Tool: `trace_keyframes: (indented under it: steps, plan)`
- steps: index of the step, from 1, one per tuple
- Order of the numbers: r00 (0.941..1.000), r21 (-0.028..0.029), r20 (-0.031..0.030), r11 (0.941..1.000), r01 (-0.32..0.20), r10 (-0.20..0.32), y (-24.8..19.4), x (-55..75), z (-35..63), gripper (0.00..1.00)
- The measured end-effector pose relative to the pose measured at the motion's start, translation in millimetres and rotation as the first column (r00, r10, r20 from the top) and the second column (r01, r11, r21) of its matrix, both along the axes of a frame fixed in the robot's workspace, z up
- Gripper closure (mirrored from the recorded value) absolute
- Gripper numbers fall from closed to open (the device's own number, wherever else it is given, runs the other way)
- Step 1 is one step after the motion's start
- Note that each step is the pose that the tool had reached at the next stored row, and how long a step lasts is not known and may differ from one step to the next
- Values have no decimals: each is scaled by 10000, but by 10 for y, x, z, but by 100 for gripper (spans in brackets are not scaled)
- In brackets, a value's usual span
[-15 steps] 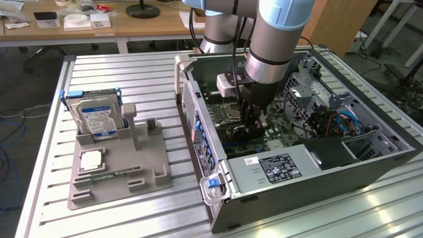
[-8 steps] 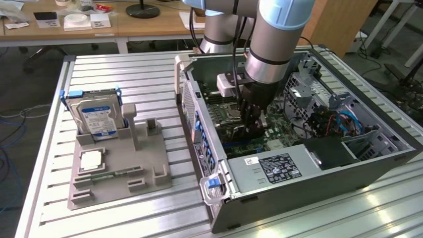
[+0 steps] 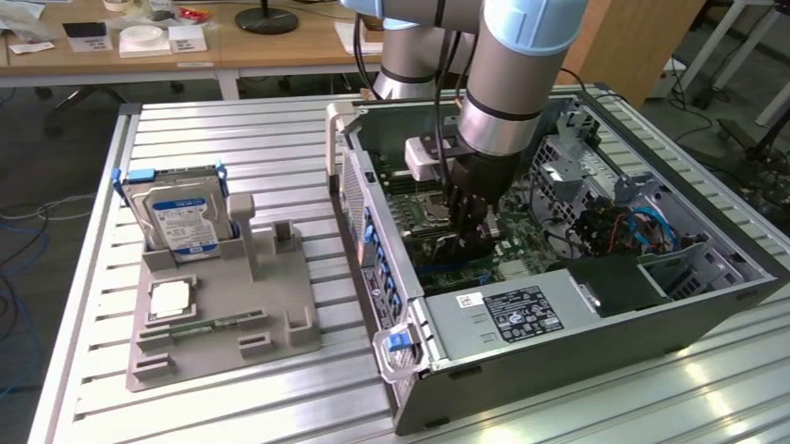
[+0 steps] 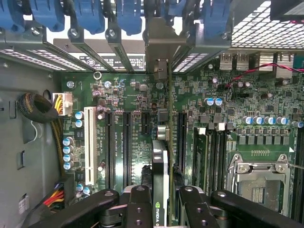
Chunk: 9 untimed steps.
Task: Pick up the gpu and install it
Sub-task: 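Insert the gpu into the slot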
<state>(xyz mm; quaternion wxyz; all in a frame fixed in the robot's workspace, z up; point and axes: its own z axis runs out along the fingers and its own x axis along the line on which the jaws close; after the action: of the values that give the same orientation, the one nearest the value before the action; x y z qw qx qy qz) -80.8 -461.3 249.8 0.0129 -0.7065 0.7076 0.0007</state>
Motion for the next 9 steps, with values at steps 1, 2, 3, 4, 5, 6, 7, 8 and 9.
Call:
trace_keyframes:
  steps: [1,2,3,4,5,6,7,8,9]
  plan:
    - [10000,2,1,10000,-1,1,0,-1,-4,73]
    - [10000,2,2,10000,-1,1,0,-2,-10,73]
    - [10000,0,1,10000,-1,1,0,-3,-13,73]
    - [10000,-1,0,10000,-1,1,-1,-4,-16,73]
    - [10000,-3,-1,10000,-1,1,-1,-5,-18,73]
    - [10000,-1,0,10000,0,0,0,-6,-22,73]
    - [10000,1,2,10000,-1,1,0,-7,-28,73]
    - [10000,3,1,10000,0,0,0,-9,-33,73]
    - [10000,1,1,10000,0,0,0,-10,-38,73]
